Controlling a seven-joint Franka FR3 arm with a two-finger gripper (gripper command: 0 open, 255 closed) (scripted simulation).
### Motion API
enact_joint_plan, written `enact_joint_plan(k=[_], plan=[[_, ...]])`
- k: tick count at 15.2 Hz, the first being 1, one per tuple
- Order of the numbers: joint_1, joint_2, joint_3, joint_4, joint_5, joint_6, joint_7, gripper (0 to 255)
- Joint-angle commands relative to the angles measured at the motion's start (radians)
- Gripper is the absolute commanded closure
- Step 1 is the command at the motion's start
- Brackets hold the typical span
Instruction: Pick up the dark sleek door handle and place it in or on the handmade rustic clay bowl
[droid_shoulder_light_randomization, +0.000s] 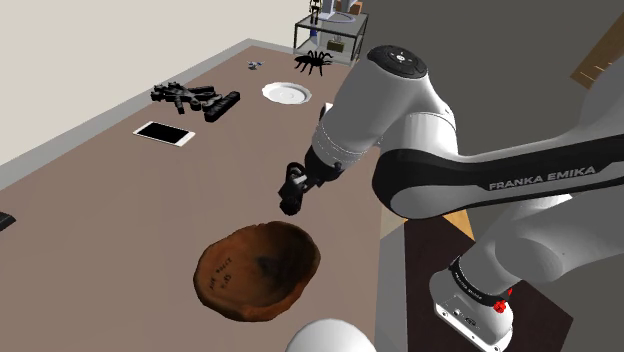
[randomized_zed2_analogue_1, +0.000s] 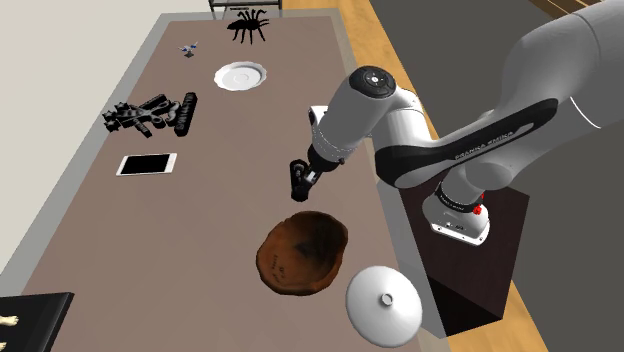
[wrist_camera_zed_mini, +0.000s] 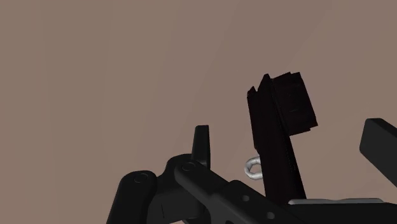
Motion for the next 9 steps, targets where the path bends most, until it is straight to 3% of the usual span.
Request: enact_joint_plan(k=[1,5,6,9], plan=[[-0.001,0.002,0.001,-0.001,-0.001,0.004,0.000,0],[-0.001,0.002,0.000,-0.001,-0.001,0.003,0.000,0],[-0.001,0.002,0.000,-0.001,-0.001,0.003,0.000,255],[-0.001,0.002,0.000,-0.001,-0.001,0.003,0.000,255]])
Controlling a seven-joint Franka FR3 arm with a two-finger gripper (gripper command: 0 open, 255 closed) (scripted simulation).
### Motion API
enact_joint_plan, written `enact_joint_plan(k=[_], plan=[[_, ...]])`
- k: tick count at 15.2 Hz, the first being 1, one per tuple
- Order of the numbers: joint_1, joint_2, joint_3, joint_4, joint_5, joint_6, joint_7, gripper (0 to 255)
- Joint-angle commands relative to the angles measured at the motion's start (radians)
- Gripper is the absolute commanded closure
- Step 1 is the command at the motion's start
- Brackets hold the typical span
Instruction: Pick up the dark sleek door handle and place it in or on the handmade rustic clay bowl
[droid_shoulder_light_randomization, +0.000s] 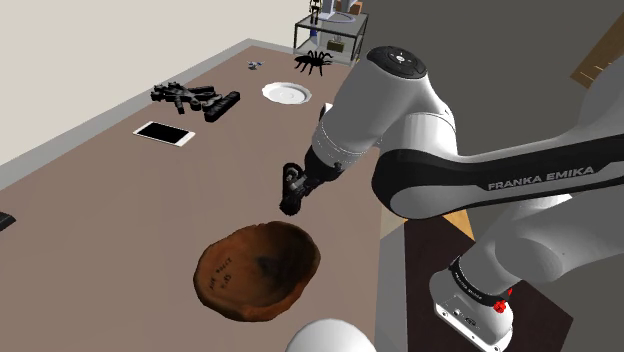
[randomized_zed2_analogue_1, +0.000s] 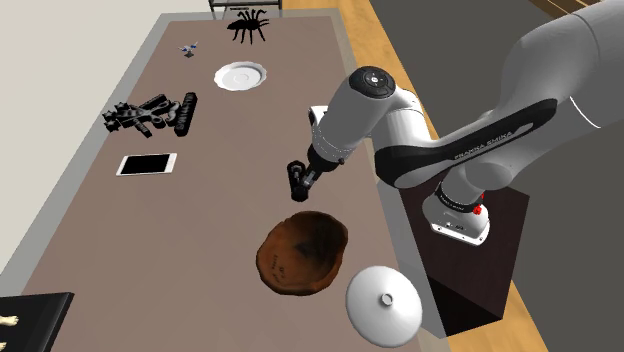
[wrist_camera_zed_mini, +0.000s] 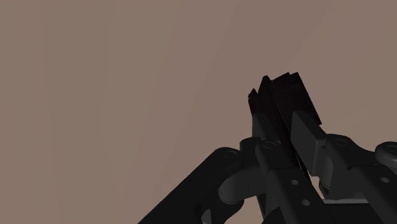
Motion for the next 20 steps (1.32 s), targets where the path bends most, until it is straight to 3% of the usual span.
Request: enact_joint_plan(k=[1,6,20], plan=[[0.000,0.000,0.000,0.000,0.000,0.000,0.000,255],[0.000,0.000,0.000,0.000,0.000,0.000,0.000,255],[0.016,-0.065,-0.067,0.138,0.008,-0.202,-0.040,255]])
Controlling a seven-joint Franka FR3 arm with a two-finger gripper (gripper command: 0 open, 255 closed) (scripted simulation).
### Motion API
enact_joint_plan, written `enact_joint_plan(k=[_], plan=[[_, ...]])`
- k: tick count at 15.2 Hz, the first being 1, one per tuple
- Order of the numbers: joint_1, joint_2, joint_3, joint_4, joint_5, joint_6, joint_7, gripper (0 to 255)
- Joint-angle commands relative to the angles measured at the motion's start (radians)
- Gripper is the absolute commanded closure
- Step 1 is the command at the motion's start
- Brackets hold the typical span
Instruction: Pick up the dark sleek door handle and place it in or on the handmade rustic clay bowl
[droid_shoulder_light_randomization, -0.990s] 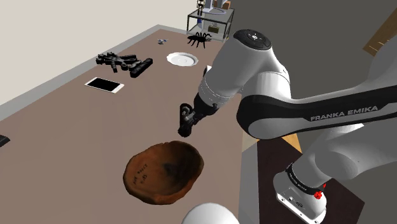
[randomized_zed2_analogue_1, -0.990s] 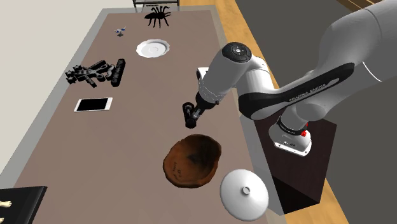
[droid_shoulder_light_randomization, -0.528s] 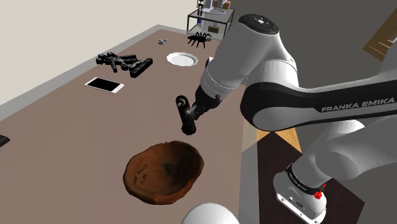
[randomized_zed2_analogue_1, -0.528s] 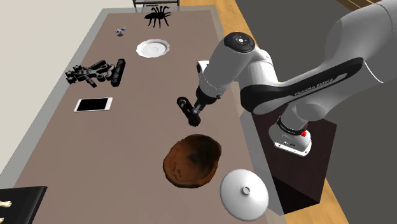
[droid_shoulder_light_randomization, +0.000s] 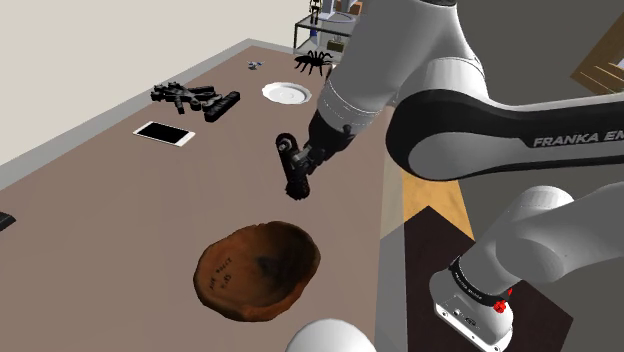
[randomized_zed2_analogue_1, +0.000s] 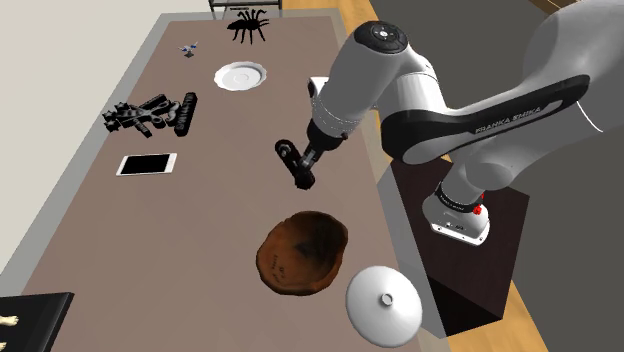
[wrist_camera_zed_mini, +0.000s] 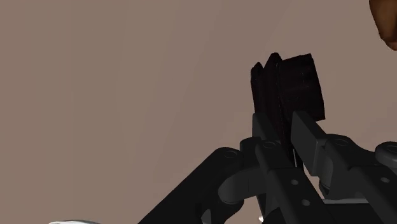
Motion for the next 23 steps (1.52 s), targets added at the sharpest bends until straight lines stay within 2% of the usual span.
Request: enact_joint_plan(k=[1,19,23], plan=[[0.001,-0.007,-0.008,0.024,0.000,-0.031,-0.003,255],[-0.012,-0.012,-0.056,0.246,-0.021,-0.259,-0.025,255],[0.004,-0.012,0.026,0.280,-0.013,-0.286,0.072,255]])
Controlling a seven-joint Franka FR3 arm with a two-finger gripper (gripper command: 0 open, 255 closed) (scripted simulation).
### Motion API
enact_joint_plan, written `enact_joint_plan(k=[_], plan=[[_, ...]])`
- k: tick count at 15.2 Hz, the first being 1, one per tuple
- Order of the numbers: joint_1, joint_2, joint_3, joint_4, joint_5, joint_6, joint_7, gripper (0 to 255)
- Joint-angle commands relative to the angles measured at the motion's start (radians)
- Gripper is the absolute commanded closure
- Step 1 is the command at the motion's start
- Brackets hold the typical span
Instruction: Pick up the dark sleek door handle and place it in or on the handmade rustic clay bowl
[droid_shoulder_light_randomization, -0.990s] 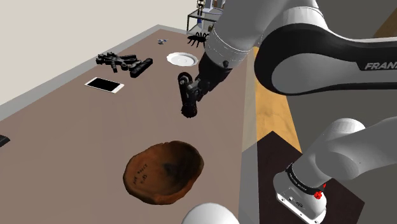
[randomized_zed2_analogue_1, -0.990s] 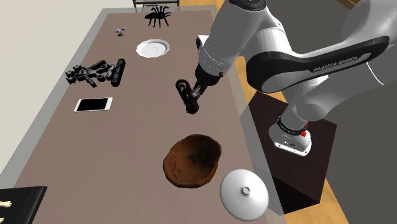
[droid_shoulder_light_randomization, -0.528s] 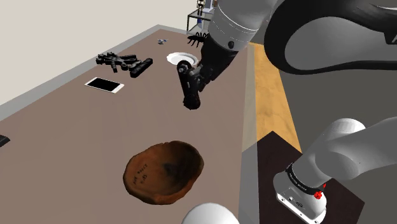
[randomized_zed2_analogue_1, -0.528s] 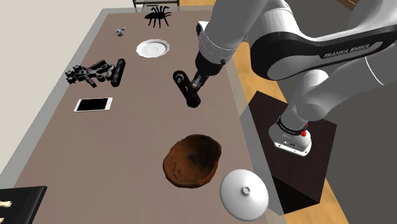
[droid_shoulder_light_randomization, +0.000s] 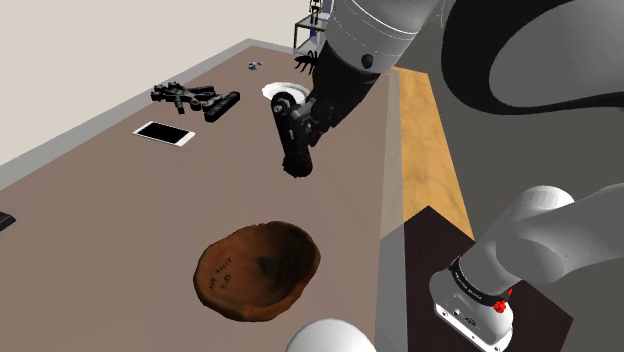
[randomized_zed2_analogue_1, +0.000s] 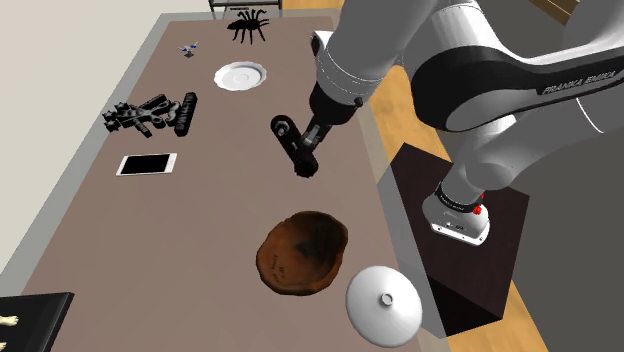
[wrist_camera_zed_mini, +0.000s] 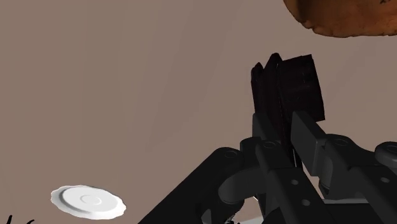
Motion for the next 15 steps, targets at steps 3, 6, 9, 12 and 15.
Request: enact_joint_plan(k=[3,6,9,12,15], plan=[[0.006,0.016,0.090,0.051,0.001,-0.027,0.101,255],[0.003,0.037,0.164,0.098,-0.004,-0.048,0.179,255],[-0.010,0.068,0.248,0.155,-0.018,-0.069,0.260,255],[-0.024,0.090,0.308,0.181,-0.028,-0.070,0.313,255],[-0.019,0.085,0.313,0.138,-0.023,-0.032,0.316,255]])
